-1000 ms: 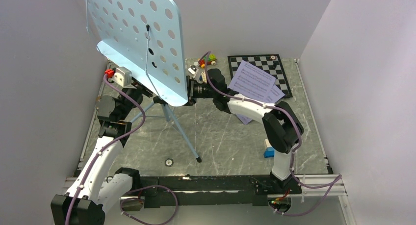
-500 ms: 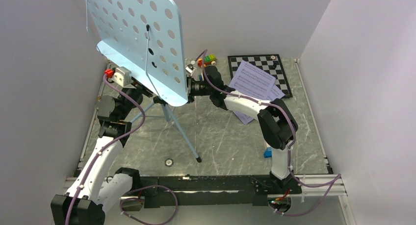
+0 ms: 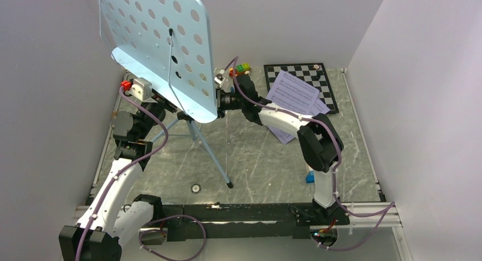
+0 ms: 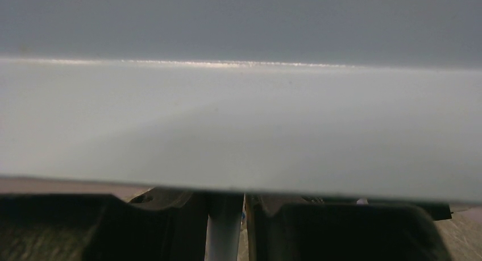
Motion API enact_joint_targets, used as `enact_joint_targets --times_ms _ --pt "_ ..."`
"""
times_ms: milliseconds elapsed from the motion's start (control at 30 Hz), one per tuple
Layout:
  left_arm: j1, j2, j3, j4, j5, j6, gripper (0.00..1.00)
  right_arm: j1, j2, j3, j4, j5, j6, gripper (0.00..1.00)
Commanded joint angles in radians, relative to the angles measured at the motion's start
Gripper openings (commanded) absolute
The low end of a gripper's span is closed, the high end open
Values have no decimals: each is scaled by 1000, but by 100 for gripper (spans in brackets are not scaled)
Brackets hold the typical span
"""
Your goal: Pack up the instrument practice props
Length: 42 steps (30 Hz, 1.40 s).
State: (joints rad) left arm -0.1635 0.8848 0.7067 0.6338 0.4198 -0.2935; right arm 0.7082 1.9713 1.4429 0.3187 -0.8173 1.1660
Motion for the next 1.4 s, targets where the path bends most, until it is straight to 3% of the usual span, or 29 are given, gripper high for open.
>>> enact_joint_targets --times_ms 0,133,400,800,967,1000,1067,1133,1233,1367 --pt "-22 -13 -25 -32 54 -66 0 9 -5 83 -15 91 -196 0" --pt "-23 -15 -27 -45 52 -73 0 22 -61 26 -55 212 -440 0" --pt "-25 -18 -25 -72 54 -99 0 139 -237 -264 155 582 -1086 0" --pt "-28 -25 -48 -68 51 -112 0 308 -227 -428 486 947 -1803 0" --pt "-28 -29 -47 -75 45 -91 0 303 -308 -458 442 954 -1695 0" --pt "-28 -29 -47 -78 41 -88 0 303 -333 -458 419 953 -1644 10" --pt "-28 -32 -46 -80 36 -78 0 302 -376 -447 340 957 -1522 39" --pt "-28 -35 -41 -84 30 -71 0 302 -412 -433 266 966 -1421 57" --pt "-28 -34 -32 -87 29 -66 0 298 -458 -423 182 965 -1289 72" --pt "-28 -33 -26 -92 37 -68 0 236 -479 -359 41 854 -1033 76"
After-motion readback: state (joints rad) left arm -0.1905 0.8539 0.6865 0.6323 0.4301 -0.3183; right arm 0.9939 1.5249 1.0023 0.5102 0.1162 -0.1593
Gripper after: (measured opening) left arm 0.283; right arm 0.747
